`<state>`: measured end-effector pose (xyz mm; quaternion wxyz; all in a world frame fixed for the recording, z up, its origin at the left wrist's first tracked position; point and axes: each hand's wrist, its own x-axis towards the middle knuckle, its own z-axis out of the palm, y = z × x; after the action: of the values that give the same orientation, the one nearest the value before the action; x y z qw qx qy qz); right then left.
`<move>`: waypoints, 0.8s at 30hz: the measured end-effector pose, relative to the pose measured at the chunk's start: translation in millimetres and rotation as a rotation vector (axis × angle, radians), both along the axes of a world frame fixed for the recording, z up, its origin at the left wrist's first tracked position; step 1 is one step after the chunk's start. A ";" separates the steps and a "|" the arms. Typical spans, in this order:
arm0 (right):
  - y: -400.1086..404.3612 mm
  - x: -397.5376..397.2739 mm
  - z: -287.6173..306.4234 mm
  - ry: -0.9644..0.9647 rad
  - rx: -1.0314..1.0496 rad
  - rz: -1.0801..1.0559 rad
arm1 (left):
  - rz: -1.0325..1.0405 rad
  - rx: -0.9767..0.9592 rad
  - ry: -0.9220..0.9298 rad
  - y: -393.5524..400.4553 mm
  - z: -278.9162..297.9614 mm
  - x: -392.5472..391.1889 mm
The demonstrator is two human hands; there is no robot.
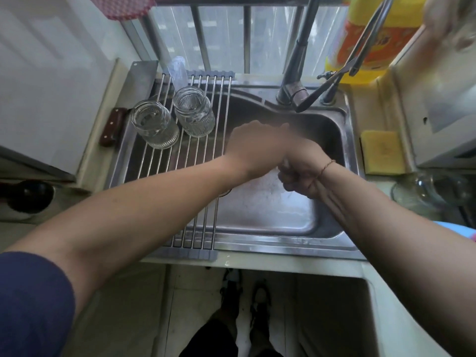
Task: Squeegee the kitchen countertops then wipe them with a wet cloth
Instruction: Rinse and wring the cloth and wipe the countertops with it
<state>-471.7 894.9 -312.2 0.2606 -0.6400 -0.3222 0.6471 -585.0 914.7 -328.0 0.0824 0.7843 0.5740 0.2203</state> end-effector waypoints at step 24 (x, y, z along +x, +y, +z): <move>-193.3 -119.2 50.3 0.426 1.066 0.348 | 0.306 -0.655 -0.934 -248.1 99.7 -201.3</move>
<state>-590.8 701.6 -261.9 0.4947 -0.2152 -0.6432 0.5433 -786.3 666.6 -228.3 0.5317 0.4463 0.6215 0.3632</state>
